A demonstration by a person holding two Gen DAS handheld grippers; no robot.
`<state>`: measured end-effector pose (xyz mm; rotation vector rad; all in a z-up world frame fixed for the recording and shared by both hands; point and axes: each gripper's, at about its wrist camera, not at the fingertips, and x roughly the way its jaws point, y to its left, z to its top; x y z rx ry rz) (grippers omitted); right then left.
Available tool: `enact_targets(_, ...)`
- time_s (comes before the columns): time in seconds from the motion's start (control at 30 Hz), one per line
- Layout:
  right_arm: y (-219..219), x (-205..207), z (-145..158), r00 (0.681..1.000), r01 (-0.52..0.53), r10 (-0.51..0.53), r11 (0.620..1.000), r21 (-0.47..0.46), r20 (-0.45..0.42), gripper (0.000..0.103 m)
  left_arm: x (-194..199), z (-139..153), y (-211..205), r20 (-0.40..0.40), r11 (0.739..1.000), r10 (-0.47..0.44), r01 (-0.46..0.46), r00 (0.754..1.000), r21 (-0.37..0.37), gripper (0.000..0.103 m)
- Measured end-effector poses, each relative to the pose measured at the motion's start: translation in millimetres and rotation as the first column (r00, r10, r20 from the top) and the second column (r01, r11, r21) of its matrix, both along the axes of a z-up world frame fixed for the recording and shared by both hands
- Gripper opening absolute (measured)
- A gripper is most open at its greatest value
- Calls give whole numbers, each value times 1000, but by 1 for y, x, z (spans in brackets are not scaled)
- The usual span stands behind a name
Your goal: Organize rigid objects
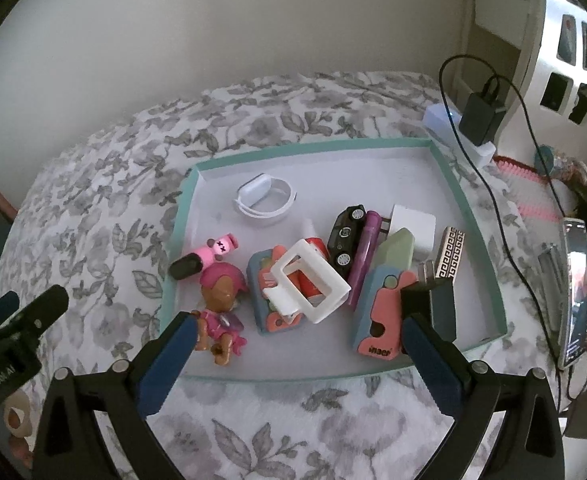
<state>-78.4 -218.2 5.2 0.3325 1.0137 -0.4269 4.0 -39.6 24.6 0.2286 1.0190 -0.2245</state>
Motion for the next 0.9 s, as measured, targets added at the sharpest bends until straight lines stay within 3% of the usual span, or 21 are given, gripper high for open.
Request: enact_targets(0.9,15,-15,23,998,6,-2,998,-62,70,103,-9,-4,16,-12,1000,27,-27,1000,12,98)
